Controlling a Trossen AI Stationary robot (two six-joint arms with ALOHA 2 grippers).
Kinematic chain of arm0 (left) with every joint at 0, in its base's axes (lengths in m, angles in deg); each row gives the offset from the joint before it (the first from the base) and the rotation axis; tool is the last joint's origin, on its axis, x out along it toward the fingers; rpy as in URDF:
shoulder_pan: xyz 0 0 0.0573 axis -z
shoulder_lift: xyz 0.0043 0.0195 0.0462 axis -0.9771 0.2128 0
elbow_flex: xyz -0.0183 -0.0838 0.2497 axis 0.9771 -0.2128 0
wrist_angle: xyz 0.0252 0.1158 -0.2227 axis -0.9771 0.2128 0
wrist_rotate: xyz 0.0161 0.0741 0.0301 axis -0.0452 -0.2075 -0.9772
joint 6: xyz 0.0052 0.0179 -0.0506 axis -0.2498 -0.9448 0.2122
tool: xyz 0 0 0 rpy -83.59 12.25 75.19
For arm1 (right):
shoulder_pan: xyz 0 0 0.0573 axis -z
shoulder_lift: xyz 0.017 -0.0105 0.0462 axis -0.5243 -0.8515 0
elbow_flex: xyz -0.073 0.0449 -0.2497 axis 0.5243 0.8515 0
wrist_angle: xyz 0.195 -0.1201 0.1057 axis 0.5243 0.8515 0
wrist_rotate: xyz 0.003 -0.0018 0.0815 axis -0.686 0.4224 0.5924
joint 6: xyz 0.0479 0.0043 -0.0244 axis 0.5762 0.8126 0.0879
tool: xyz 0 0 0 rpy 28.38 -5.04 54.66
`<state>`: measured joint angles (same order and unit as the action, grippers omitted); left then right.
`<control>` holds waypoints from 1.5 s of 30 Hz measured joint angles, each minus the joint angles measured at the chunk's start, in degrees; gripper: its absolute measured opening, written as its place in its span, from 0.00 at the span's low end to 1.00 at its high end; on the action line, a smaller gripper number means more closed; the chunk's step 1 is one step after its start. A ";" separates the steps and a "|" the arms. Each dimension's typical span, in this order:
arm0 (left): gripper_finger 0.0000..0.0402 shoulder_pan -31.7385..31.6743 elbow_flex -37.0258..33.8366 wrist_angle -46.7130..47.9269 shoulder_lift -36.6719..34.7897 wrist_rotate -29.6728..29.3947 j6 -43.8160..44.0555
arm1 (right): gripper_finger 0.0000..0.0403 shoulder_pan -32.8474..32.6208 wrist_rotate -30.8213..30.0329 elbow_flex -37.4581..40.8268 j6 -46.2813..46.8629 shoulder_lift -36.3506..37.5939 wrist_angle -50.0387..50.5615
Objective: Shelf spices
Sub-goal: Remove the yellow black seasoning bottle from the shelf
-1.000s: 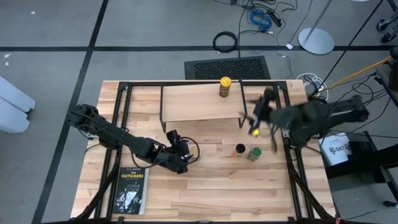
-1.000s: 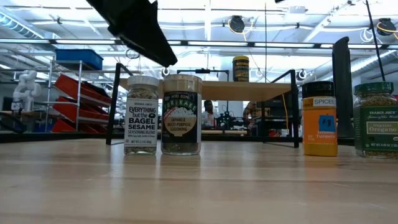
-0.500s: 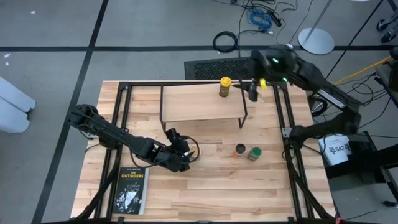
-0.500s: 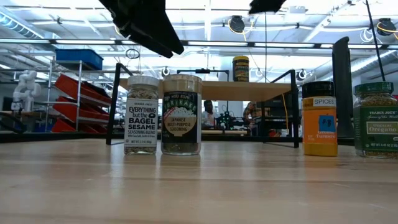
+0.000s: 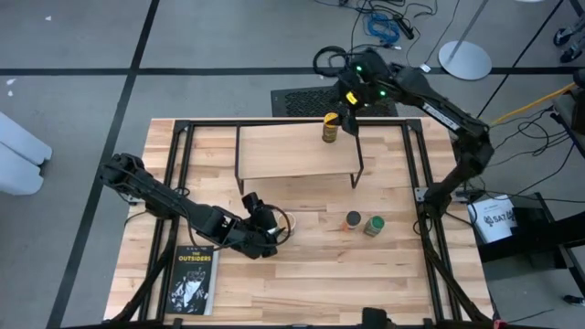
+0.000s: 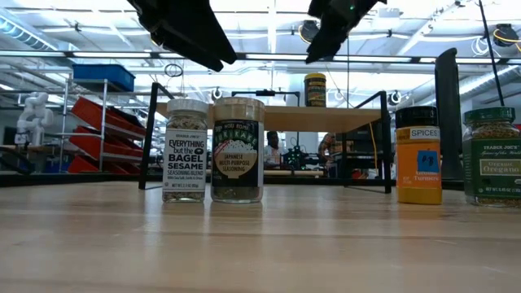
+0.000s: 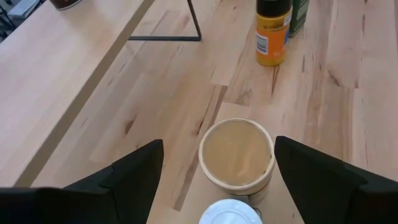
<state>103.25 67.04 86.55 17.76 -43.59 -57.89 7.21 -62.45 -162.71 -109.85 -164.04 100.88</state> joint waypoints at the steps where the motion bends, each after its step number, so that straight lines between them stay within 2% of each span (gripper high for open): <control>1: 0.79 0.00 0.00 0.00 0.00 -0.02 0.00 | 0.79 0.20 0.01 -0.79 0.00 -1.06 1.21; 11: 0.79 0.00 0.00 0.22 0.00 -1.16 -0.48 | 0.79 1.08 -1.93 -7.21 -1.26 -8.48 8.17; 21: 0.79 0.04 -0.02 0.24 0.00 -1.18 -0.55 | 0.79 1.50 -3.88 -7.37 -1.04 -10.80 11.77; 28: 0.79 0.11 -0.04 0.24 0.00 -1.18 -0.55 | 0.79 1.48 -7.97 -7.37 -1.20 -11.00 11.89; 32: 0.79 0.10 -0.04 0.24 0.00 -1.18 -0.55 | 0.74 1.46 -8.14 -7.38 -1.20 -10.98 12.85; 41: 0.79 0.11 -0.07 0.24 0.00 -1.18 -1.11 | 0.56 0.80 -8.03 -7.37 -1.22 -10.87 14.08; 45: 0.79 0.11 -0.07 0.24 0.00 -1.18 -1.51 | 0.53 0.43 -8.01 -7.37 -1.21 -10.54 14.27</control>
<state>103.36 66.97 86.79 17.76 -44.77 -59.39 7.64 -70.46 -170.08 -111.06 -174.58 115.15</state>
